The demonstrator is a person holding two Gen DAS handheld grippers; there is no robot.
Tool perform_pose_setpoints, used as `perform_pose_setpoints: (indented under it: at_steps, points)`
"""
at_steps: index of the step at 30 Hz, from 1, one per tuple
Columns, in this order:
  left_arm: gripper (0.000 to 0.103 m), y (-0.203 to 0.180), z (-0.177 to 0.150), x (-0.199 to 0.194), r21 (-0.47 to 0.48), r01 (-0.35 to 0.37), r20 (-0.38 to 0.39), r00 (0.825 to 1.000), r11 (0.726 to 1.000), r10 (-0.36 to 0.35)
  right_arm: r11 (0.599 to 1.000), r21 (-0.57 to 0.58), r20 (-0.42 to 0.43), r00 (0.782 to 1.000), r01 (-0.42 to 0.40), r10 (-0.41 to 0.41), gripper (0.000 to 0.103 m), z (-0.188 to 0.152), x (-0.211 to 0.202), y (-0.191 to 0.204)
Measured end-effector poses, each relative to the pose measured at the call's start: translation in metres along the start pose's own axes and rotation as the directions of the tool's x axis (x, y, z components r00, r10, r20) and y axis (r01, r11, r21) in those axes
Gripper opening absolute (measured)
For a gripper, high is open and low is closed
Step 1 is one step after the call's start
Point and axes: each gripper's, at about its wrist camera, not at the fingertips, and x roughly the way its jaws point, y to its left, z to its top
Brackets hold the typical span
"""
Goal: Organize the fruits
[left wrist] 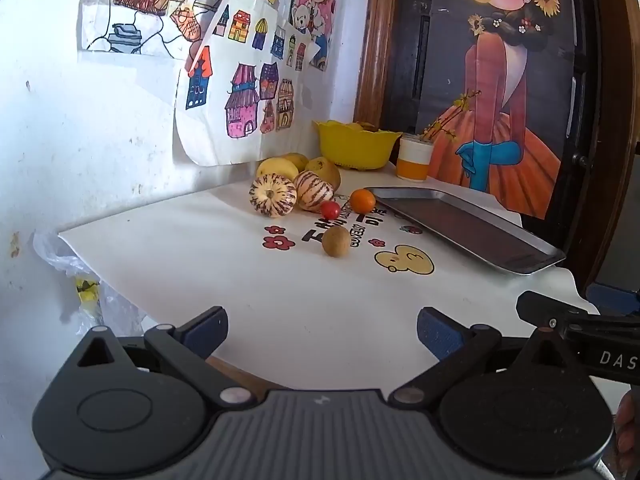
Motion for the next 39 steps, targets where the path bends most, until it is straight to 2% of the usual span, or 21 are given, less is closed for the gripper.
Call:
perform_pose_setpoints:
  at_steps: [2,39]
  points:
    - [0.103,-0.0001,0.0006,0.0010,0.001,0.001,-0.023,1.000,1.000,-0.001,1.000,-0.001,-0.001,1.000,-0.001,0.001,0.103,-0.0002,0.0002,0.0001]
    - [0.103,0.0059,-0.0020,0.0031,-0.030,0.014,-0.023,1.000,0.999,-0.015,1.000,0.001,-0.004,1.000,-0.001,0.001,0.103,-0.0013,0.0009,0.0006]
